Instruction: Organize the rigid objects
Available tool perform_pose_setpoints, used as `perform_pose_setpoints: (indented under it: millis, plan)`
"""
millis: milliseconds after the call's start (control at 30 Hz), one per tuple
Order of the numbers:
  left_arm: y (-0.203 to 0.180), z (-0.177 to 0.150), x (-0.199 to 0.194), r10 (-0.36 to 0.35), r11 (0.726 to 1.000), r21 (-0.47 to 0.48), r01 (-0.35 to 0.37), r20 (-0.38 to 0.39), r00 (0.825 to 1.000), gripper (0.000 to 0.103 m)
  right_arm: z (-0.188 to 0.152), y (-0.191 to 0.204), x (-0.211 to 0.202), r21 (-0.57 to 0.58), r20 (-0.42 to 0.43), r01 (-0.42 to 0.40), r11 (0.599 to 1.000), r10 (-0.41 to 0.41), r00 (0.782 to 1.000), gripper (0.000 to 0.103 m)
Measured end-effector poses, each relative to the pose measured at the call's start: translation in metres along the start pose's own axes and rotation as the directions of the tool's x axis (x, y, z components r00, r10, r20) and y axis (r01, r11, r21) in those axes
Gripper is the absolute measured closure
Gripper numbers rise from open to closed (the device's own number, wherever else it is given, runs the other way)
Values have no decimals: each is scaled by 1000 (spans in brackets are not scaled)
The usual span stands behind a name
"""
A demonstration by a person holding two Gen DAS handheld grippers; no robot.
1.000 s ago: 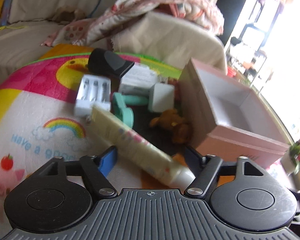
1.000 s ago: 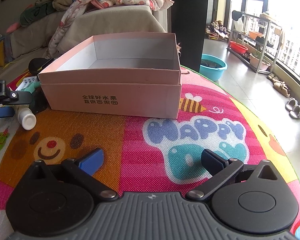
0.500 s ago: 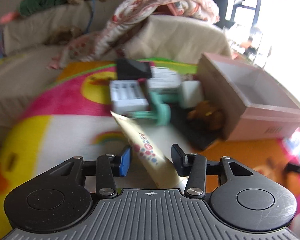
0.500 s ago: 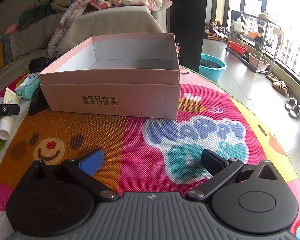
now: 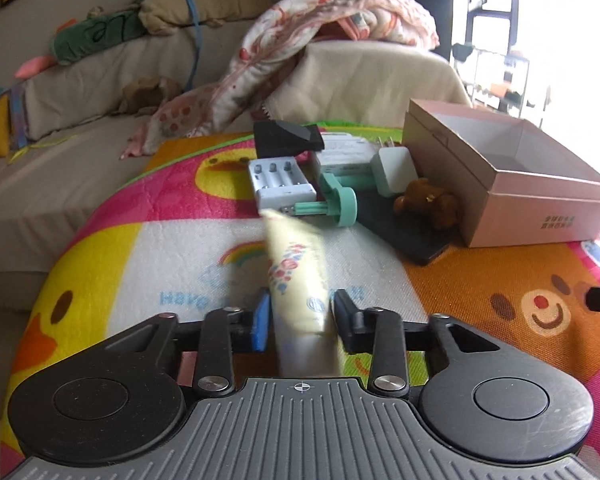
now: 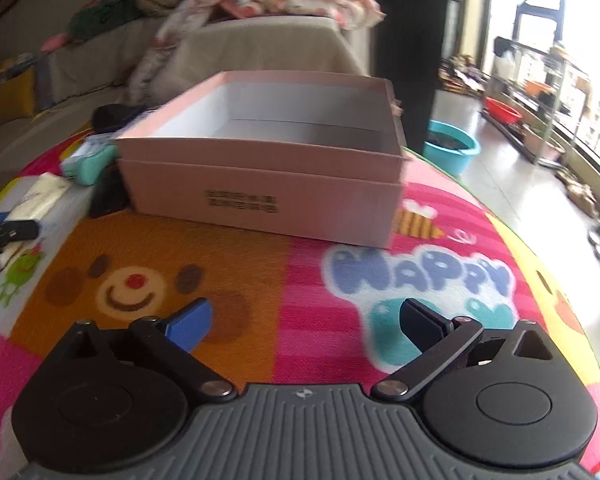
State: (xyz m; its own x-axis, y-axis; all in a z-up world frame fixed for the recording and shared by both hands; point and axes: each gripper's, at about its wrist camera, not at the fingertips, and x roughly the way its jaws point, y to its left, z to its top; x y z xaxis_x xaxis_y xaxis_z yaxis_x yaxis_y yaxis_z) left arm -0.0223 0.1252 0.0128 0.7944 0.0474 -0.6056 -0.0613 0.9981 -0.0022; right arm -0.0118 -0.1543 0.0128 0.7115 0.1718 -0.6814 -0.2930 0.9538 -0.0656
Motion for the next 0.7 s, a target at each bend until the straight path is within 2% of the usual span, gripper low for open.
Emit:
perform_pose_setpoints:
  millis: [133, 200, 267, 300, 433, 567, 633, 700]
  plan:
    - [20, -6, -6, -67, 992, -105, 70, 32, 997, 70, 24, 54, -14, -169, 111, -116, 979, 136, 985, 21]
    - [26, -8, -7, -92, 985, -143, 97, 43, 995, 70, 48, 79, -7, -225, 112, -185, 957, 214, 970, 27]
    - [30, -9, -7, -105, 980, -162, 112, 52, 993, 70, 74, 97, 9, -236, 87, -224, 945, 250, 964, 34]
    - [31, -10, -7, -112, 978, -172, 119, 54, 992, 70, 88, 109, 21, -241, 69, -232, 942, 255, 964, 38]
    - [35, -11, -7, -126, 972, -193, 135, 61, 990, 71, 127, 139, 70, -238, 7, -231, 943, 239, 971, 42]
    - [37, -11, -7, -138, 968, -201, 148, 66, 988, 71, 141, 160, 119, -215, -115, -249, 944, 229, 967, 52]
    - [41, -12, -7, -156, 959, -227, 168, 72, 985, 71, 140, 162, 128, -220, -144, -256, 941, 229, 963, 66]
    - [48, -13, -6, -178, 945, -264, 193, 79, 981, 71, 137, 163, 119, -249, -147, -262, 932, 231, 962, 82]
